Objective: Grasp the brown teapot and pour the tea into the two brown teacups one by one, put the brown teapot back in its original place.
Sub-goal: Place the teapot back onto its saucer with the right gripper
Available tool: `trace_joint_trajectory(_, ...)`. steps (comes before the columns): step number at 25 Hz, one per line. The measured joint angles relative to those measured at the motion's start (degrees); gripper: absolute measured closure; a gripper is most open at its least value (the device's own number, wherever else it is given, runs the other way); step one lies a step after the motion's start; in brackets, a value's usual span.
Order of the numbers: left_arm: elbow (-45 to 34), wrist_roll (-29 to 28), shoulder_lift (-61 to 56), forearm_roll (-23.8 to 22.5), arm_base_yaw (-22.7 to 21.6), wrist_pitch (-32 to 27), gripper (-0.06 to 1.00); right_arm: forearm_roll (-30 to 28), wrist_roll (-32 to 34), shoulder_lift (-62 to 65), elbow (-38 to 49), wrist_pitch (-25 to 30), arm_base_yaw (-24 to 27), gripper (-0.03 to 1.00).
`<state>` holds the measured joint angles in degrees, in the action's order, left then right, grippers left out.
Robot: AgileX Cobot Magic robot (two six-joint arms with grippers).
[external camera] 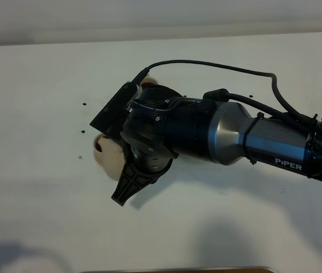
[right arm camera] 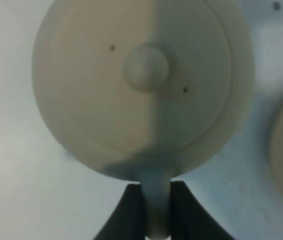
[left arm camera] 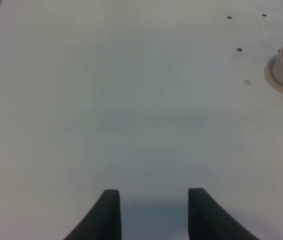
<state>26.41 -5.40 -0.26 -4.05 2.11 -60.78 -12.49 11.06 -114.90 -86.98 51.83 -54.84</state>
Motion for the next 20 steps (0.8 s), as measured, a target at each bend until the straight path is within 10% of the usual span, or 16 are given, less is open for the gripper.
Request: trace_joint_trajectory(20,0.00,0.00,0.00,-1.78,0.00,0.05,0.64,6.71,-3.51,-4.67,4.15,-8.19,4.65,0.85)
